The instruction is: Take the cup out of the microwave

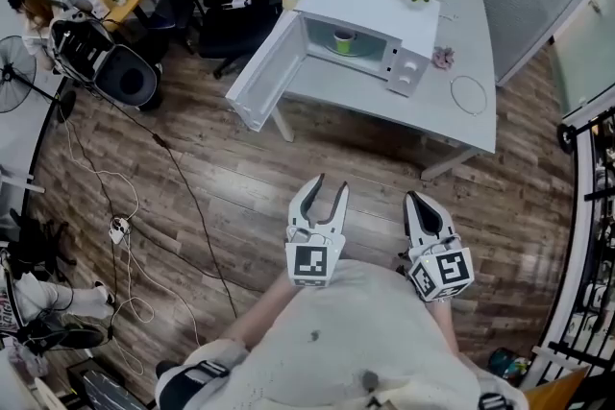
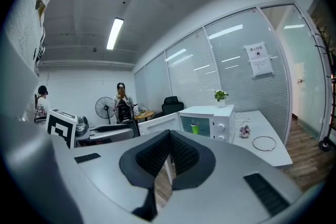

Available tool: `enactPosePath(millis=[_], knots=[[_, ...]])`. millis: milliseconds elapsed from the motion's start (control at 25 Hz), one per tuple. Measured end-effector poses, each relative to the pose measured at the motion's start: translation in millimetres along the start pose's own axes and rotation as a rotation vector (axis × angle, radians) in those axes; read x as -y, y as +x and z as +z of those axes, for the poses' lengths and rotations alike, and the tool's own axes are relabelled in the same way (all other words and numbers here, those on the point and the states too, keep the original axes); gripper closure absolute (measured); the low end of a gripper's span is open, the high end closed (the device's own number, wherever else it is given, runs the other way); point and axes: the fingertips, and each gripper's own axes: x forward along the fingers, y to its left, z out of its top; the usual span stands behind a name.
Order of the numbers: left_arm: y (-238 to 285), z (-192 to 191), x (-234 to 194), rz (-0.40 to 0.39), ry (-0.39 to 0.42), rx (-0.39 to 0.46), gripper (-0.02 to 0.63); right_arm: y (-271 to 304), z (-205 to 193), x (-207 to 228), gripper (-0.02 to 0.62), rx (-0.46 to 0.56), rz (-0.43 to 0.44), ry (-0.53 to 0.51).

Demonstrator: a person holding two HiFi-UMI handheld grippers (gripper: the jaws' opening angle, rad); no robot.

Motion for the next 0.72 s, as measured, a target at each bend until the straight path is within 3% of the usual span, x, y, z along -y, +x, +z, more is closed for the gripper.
enactPosePath(millis=[320,520,720], knots=[[11,-3,-51,0.014,0.001,-0.006,0.417,50,6,-24,0.586,0.005,0.016,-0.011],[13,-1,-64,0.026,-0.022,0.026,0.417,59,4,-25,0.586,-0.004,0.011,-0.011],[21,-9,-72,0.045,-0.02,-0.006,0.417,73,4,-16,0.586,-0.015,0.014,-0.015]])
